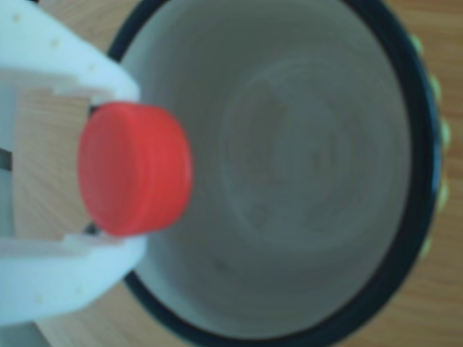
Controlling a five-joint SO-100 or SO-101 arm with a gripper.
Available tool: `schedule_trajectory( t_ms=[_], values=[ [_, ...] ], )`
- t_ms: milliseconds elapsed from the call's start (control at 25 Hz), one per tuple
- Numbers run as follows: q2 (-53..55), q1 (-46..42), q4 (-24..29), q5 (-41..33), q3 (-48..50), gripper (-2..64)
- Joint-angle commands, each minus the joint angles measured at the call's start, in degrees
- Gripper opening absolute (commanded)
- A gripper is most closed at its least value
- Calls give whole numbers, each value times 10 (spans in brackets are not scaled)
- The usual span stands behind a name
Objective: Grasp a red cap and put it in the cup.
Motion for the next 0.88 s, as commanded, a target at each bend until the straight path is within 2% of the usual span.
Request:
schedule_trajectory(
  t_ms=[0,80,280,360,480,840],
  values=[
    [11,-2,39,-4,-4,137],
    [11,-2,39,-4,-4,169],
    [20,4,40,4,18,431],
    [19,3,40,4,21,490],
    [19,4,40,4,21,511],
    [22,4,37,3,14,510]
  ],
)
